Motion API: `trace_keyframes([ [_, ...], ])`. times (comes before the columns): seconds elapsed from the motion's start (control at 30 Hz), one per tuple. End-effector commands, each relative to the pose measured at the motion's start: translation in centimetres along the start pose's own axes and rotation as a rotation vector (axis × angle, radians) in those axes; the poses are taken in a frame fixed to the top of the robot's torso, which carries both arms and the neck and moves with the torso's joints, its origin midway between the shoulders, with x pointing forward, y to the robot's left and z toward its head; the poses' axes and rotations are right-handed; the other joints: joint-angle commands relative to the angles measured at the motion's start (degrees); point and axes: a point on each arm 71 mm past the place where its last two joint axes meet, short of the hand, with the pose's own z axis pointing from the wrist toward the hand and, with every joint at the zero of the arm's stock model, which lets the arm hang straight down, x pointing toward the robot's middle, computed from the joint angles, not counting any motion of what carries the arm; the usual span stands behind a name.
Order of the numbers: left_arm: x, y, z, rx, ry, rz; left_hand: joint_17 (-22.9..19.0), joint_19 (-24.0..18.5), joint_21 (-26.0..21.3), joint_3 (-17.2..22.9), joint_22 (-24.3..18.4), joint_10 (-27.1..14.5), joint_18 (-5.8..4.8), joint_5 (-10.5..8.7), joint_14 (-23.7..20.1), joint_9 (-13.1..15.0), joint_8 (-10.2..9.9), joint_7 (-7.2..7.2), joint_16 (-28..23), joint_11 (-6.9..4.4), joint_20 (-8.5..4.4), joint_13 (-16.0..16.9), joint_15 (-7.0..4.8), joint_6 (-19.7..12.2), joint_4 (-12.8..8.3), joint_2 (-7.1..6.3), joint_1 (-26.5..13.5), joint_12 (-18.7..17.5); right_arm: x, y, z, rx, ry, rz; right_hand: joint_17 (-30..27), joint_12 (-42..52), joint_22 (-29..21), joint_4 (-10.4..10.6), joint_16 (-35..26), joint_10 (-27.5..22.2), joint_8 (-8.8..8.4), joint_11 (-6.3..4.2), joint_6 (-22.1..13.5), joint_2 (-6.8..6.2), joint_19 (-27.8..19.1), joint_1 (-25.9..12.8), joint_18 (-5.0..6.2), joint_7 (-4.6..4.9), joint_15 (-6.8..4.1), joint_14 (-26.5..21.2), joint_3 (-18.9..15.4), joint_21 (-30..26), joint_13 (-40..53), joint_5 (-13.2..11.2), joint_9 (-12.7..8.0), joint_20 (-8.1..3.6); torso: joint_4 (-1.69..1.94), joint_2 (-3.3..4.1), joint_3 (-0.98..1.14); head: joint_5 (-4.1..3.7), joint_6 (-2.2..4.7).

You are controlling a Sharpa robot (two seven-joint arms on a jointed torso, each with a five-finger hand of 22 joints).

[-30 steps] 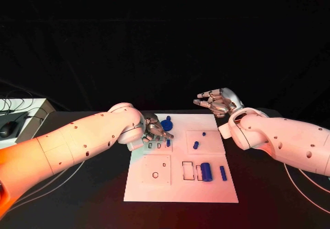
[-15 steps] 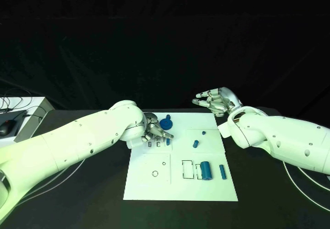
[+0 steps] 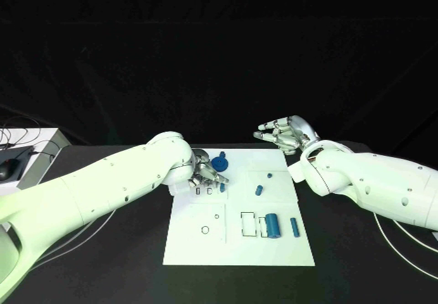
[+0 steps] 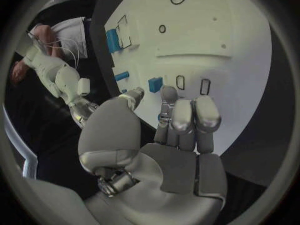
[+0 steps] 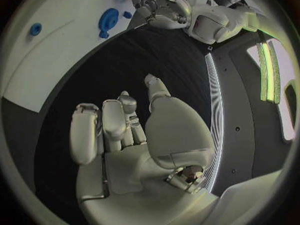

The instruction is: Assemble the parts on the task board

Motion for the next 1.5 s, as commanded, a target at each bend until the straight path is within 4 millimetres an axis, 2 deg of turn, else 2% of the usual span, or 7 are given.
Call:
trace_keyframes([
  [0.03, 0.05, -0.26, 0.12, 0.001, 0.009, 0.011, 0.0, 0.3, -0.2, 0.4, 0.1, -0.4, -0.84, -0.18, 0.1, 0.1, -0.2, -0.07, 0.0, 0.03, -0.09, -0.1, -0.24, 0.4, 0.1, 0.26, 0.2, 0.4, 0.22, 0.1, 0.04, -0.006, 0.021, -0.006, -0.1, 0.0, 11.7, -0.5, -0.1, -0.3, 0.11, -0.26, -0.2, 0.15, 4.5, -0.1, -0.12, 0.12, -0.35, 0.1, 0.0, -0.4, -0.1, 0.2, 0.0, -0.28, -0.03, 0.07, -0.03, -0.03, -0.05],
  [0.47, 0.41, -0.45, 0.52, 0.005, 0.025, 0.007, 0.1, 0.4, -0.3, 0.6, 0.5, -0.5, -0.87, -0.24, 0.1, 0.4, -0.3, -0.06, 0.0, 0.04, -0.09, -0.1, -0.24, 0.4, -0.1, 0.43, 0.4, 0.5, 0.26, 0.05, 0.09, -0.002, 0.024, -0.008, 0.0, 0.0, 11.7, -0.5, -0.1, -0.3, 0.1, -0.26, -0.2, 0.34, 4.5, -0.2, -0.11, 0.13, -0.35, 0.1, -0.1, -0.4, -0.1, 0.2, 0.0, -0.29, 0.09, -0.04, 0.04, -0.3, -0.54],
  [0.83, 0.92, -0.33, 0.78, 0.005, 0.051, 0.007, 0.2, 0.5, -0.3, 0.8, 1.0, -0.5, -0.96, -0.18, 0.1, 0.6, -0.5, -0.09, 0.1, 0.0, -0.13, -0.2, -0.25, 0.5, -1.2, 0.89, 1.7, 0.5, 0.34, -0.03, 0.13, 0.002, 0.028, -0.009, 0.2, 0.2, 11.7, -0.6, 0.1, -0.1, 0.1, -0.28, -0.2, 0.61, 4.5, -0.3, -0.15, 0.11, -0.36, 0.2, -0.2, -0.2, 0.1, 0.1, 0.0, -0.31, 0.04, -0.03, -0.01, -0.22, -0.61],
  [1.13, 0.99, -0.2, 0.91, 0.009, 0.057, -0.001, 0.3, 0.4, -0.5, 0.8, 1.1, -0.6, -1.0, -0.35, 0.1, 0.7, -0.6, -0.05, 0.1, 0.05, -0.16, -0.2, -0.22, 0.4, -1.0, 0.85, 1.4, 0.6, 0.34, -0.13, 0.14, 0.005, 0.029, -0.011, 0.2, 0.2, 11.7, -0.6, 0.1, -0.1, 0.11, -0.28, -0.1, 0.64, 4.5, -0.3, -0.16, 0.1, -0.37, 0.2, -0.2, -0.2, 0.1, -0.1, 0.0, -0.31, -0.05, -0.04, 0.0, -0.35, -0.76],
  [1.23, 0.98, -0.16, 0.92, 0.01, 0.057, -0.002, 0.3, 0.4, -0.5, 0.9, 1.2, -0.7, -1.01, -0.34, 0.1, 0.8, -0.6, -0.06, 0.1, 0.04, -0.17, -0.2, -0.22, 0.4, -1.1, 0.97, 1.7, 0.6, 0.35, -0.18, 0.14, 0.007, 0.03, -0.011, 0.2, 0.2, 11.7, -0.6, 0.1, -0.1, 0.11, -0.28, -0.1, 0.64, 4.5, -0.3, -0.16, 0.1, -0.37, 0.2, -0.2, -0.2, 0.1, -0.1, 0.0, -0.31, 0.04, -0.02, 0.03, -0.37, -0.81],
  [1.37, 0.98, -0.18, 0.93, 0.013, 0.056, -0.003, 0.3, 0.4, -0.6, 1.5, 1.3, -0.7, -1.03, -0.25, 0.0, 0.8, -0.7, -0.09, 0.0, 0.0, -0.2, -0.3, -0.25, 0.4, -1.7, 1.86, 2.5, 0.5, 0.41, -0.23, 0.15, 0.009, 0.032, -0.011, 0.2, 0.2, 11.7, -0.7, 0.1, -0.1, 0.11, -0.29, -0.1, 0.77, 4.5, -0.2, -0.15, 0.1, -0.37, 0.1, -0.2, -0.2, 0.1, -0.1, 0.0, -0.3, 0.08, -0.04, -0.01, -0.33, -0.85],
  [1.5, 0.98, -0.19, 0.93, 0.018, 0.058, -0.008, 0.3, 0.3, -0.9, 4.1, 1.4, -0.8, -1.12, -0.37, 0.0, 0.7, -0.9, -0.23, -0.1, -0.1, -0.34, -0.4, -0.39, 0.3, -3.6, 2.71, 3.7, 0.4, 0.47, -0.26, 0.16, 0.011, 0.034, -0.011, 0.2, 0.2, 11.7, -0.7, 0.1, -0.1, 0.11, -0.29, -0.1, 0.8, 4.5, -0.2, -0.15, 0.1, -0.37, 0.1, -0.2, -0.2, 0.1, -0.1, 0.0, -0.3, 0.08, -0.03, -0.02, -0.28, -0.8],
])
